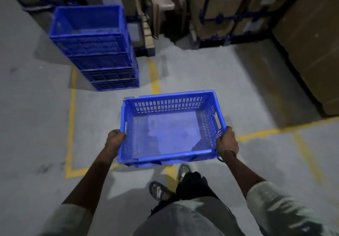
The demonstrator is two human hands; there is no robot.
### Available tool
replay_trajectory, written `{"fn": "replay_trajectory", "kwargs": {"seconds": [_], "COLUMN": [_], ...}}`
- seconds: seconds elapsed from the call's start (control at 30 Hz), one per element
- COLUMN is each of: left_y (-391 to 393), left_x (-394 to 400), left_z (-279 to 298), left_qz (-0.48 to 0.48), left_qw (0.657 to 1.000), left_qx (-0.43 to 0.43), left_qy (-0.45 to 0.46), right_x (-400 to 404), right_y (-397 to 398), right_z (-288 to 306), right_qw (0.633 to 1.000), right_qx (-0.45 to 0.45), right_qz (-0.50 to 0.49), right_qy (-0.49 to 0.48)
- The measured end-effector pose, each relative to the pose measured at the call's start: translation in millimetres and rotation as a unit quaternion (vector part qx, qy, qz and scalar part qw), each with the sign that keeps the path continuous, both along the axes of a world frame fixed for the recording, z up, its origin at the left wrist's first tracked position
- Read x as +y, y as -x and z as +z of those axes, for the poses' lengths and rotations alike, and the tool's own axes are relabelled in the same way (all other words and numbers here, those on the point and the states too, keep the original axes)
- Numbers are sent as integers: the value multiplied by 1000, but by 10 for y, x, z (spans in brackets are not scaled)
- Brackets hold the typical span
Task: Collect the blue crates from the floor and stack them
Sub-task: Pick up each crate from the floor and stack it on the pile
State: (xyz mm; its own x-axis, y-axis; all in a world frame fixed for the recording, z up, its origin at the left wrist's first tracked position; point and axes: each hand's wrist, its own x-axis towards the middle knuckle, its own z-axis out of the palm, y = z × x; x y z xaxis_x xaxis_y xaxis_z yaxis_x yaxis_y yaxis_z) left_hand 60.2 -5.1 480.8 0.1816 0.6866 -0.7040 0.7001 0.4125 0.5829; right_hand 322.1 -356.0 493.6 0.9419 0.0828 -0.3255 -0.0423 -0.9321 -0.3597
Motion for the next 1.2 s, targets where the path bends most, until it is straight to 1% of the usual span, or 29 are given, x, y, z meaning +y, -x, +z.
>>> {"fn": "replay_trajectory", "kwargs": {"seconds": [0.07,0.1,0.2,0.33,0.47,0.57,0.7,0.9,1.07,1.1,1.2], "left_y": [21,-10,-239,-476,-793,-1110,-1330,-1534,-1601,-1606,-1679], "left_x": [465,647,969,1709,2388,2915,3552,4562,5711,6030,6624], "left_z": [-177,-151,409,590,856,1103,1209,1233,1104,1073,1008], "left_qz": [16,23,41,54,79,88,114,144,158,152,134], "left_qw": [1000,1000,998,995,988,981,974,965,961,962,962], "left_qx": [-1,-7,-26,-64,-91,-121,-132,-172,-190,-192,-205], "left_qy": [-11,-16,-34,-60,-93,-126,-144,-137,-127,-121,-122], "right_x": [446,662,1294,2172,2989,3611,4320,5351,6302,6563,7040], "right_y": [-137,-216,-513,-994,-1482,-1882,-2246,-2446,-2383,-2368,-2333], "right_z": [70,104,154,224,426,629,863,992,919,873,835], "right_qw": [1000,1000,999,993,990,984,980,972,967,966,966], "right_qx": [-8,-12,-30,-66,-85,-105,-121,-154,-179,-187,-195], "right_qz": [12,15,26,49,40,63,61,54,37,31,22], "right_qy": [-14,-20,-38,-82,-106,-133,-145,-171,-177,-176,-168]}}
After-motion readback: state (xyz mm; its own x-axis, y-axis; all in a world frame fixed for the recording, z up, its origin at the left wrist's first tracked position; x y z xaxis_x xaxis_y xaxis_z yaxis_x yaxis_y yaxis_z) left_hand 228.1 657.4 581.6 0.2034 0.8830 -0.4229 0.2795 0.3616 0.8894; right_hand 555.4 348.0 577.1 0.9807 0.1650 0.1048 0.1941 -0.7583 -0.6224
